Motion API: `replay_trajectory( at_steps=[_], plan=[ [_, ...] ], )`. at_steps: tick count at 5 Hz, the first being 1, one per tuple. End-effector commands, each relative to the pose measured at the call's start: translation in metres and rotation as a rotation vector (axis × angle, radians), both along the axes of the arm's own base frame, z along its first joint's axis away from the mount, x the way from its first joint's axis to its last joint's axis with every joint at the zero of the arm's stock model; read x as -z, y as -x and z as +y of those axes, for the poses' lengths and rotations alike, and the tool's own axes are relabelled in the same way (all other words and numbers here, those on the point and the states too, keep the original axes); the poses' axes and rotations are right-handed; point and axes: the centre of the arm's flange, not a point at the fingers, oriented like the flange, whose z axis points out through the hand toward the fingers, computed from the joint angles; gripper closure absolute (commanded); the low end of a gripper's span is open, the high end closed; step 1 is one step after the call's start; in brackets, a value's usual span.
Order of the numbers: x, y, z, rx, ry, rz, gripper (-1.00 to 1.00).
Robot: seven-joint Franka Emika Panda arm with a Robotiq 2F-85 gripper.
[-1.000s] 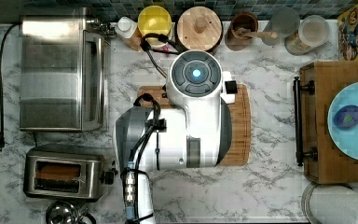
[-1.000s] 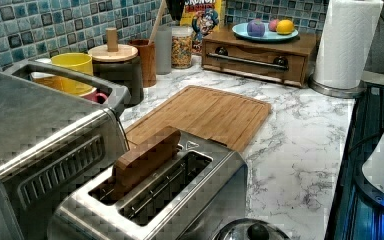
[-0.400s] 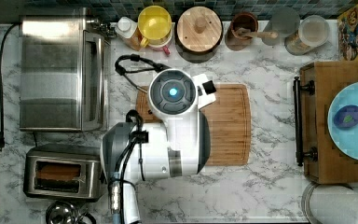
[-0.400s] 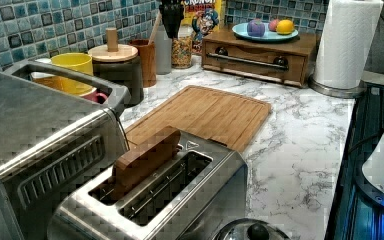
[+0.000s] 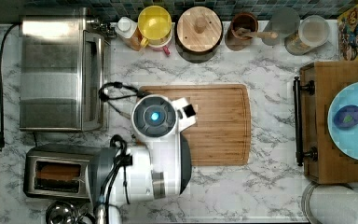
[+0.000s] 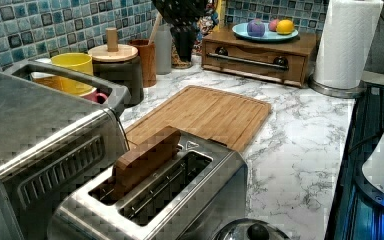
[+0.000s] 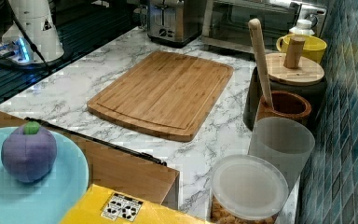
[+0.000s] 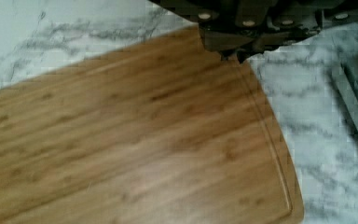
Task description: Turn on the toaster.
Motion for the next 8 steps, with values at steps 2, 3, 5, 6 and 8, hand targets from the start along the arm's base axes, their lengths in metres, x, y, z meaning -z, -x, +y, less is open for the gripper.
replay_trajectory(
  at_steps=[2,3,5,6,8],
  plan=[
    [-0.01,0.11,0.096,-0.315,-0.065,-0.002,1.0],
    [0.007,0.128,0.111,-0.376,-0.05,0.032,1.0],
    [0.009,0.149,0.11,-0.426,-0.107,-0.021,1.0],
    [0.015,0.16,0.123,-0.487,-0.107,-0.015,1.0],
    [0.028,0.17,0.142,-0.49,-0.128,-0.051,1.0]
  ],
)
